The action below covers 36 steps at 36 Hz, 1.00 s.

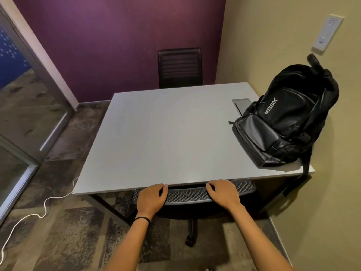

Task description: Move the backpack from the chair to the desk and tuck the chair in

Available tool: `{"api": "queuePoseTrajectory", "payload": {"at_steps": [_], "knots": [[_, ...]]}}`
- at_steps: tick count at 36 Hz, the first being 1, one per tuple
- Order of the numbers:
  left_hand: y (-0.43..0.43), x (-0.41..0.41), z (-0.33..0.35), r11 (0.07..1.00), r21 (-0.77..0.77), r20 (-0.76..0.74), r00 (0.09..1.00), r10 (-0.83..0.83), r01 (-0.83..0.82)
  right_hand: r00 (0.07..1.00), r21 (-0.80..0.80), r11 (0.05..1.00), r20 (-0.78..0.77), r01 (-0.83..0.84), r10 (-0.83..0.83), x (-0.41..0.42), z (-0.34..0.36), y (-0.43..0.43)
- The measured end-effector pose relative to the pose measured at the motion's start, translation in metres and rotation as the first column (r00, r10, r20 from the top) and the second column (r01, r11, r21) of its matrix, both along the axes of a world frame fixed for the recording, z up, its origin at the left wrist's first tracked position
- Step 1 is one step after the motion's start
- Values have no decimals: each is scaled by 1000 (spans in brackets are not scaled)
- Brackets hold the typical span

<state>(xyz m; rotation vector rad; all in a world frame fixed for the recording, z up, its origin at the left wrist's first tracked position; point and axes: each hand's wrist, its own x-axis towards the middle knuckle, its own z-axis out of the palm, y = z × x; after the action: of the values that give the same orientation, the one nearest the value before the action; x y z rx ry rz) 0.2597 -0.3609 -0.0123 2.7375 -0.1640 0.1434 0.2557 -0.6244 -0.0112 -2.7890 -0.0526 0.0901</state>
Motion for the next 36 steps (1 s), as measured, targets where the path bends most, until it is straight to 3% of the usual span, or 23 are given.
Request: {"api": "queuePoseTrajectory", "payload": {"at_steps": [8, 17, 26, 36], "knots": [[1, 6, -4, 995, 51, -35, 996, -87, 89, 994, 8, 1000, -110, -24, 24, 8, 3, 0], [3, 25, -1, 983, 59, -403, 905, -133, 171, 894, 74, 993, -435, -88, 111, 37, 15, 2], [-11, 36, 5, 982, 119, -579, 813, -54, 150, 869, 150, 983, -466, -109, 167, 47, 12, -4], [-6, 35, 7, 996, -63, -527, 846, -87, 63, 806, 237, 960, -532, -150, 257, 60, 10, -10]]}}
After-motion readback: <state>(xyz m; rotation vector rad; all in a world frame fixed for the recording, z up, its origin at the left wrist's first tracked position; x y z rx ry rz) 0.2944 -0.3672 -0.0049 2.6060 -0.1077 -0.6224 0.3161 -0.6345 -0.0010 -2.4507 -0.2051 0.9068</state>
